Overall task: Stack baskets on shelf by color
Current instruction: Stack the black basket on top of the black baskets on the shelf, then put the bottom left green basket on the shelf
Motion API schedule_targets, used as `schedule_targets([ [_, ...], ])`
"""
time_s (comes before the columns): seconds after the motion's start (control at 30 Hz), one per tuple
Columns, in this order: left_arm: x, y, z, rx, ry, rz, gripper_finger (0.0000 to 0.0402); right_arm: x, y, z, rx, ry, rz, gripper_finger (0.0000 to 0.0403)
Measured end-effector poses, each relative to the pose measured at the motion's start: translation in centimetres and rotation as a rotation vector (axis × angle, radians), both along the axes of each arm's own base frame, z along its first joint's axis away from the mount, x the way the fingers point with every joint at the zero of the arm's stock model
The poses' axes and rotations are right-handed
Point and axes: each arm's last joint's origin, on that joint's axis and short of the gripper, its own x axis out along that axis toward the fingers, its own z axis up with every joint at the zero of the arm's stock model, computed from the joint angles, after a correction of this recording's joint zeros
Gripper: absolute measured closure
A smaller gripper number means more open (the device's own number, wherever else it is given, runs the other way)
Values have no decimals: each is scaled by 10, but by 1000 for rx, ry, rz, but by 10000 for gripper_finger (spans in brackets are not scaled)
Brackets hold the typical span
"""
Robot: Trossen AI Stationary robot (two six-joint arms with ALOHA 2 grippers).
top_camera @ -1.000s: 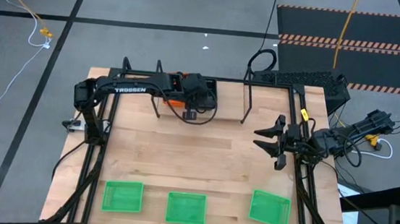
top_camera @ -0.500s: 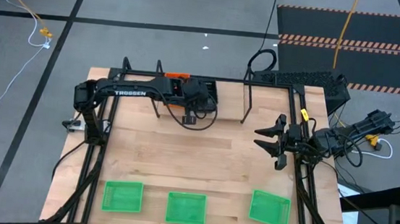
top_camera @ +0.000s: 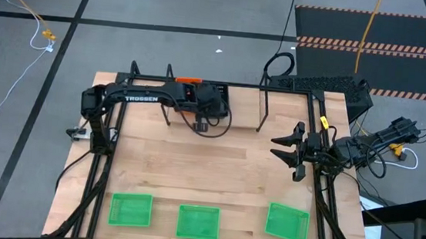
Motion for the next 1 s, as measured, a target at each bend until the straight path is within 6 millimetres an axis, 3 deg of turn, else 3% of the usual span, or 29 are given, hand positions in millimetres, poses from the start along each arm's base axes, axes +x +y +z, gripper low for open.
schedule_targets([
  [0.2, 0, 6, -2, -27, -11, 17, 303, 0, 0, 0, 0, 0, 0, 248],
  [0.43, 2, 1, -2, -120, -43, -43, 262, 0, 0, 0, 0, 0, 0, 248],
  [0.7, 8, 6, -18, -174, -28, -36, 252, 0, 0, -1, 14, 5, 2, 248],
  [1.0, 2, 13, -12, -50, 9, 21, 252, 0, 0, -1, 12, 5, 2, 248],
])
